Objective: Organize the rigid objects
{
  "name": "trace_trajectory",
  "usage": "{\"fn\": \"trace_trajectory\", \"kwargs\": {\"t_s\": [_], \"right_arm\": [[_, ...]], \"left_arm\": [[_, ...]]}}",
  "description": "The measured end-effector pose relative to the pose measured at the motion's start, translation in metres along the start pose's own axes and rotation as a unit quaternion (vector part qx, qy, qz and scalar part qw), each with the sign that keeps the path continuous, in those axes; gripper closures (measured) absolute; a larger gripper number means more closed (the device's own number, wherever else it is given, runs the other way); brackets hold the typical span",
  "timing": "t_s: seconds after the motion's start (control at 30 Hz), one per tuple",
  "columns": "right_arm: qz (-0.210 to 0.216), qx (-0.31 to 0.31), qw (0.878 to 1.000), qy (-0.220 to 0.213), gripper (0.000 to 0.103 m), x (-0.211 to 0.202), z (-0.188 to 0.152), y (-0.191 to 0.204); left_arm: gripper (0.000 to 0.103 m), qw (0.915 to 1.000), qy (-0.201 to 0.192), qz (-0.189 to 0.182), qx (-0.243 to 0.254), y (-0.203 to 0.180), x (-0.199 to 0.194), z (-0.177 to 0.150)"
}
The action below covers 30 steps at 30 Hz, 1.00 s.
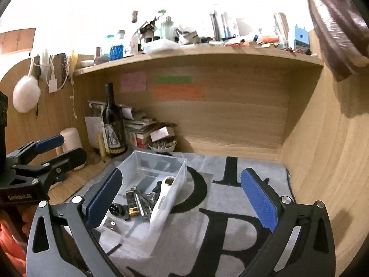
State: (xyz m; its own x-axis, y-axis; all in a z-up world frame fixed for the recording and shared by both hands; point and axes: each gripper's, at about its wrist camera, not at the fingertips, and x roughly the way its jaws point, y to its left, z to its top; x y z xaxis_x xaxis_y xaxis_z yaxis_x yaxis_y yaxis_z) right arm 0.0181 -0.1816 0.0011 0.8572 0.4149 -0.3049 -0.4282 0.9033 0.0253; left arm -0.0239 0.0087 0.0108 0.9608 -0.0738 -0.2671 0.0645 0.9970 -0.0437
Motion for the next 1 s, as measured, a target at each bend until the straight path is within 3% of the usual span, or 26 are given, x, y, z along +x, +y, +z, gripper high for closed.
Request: {"fn": "trace_trajectory", "kwargs": {"t_s": [0.4, 1.0], "right_arm": [[0.002, 0.000, 1.000, -0.023, 0.000, -0.017, -0.003, 0.003], [0.001, -0.003, 1.000, -0.023, 0.000, -0.016, -0.002, 0.007]], "left_arm": [[0.000, 0.9997, -0.023, -0.001, 0.008, -0.010, -0.016, -0.001], [0.000, 0.9997, -0.023, -0.001, 0.002, -0.009, -0.013, -0.002]]}}
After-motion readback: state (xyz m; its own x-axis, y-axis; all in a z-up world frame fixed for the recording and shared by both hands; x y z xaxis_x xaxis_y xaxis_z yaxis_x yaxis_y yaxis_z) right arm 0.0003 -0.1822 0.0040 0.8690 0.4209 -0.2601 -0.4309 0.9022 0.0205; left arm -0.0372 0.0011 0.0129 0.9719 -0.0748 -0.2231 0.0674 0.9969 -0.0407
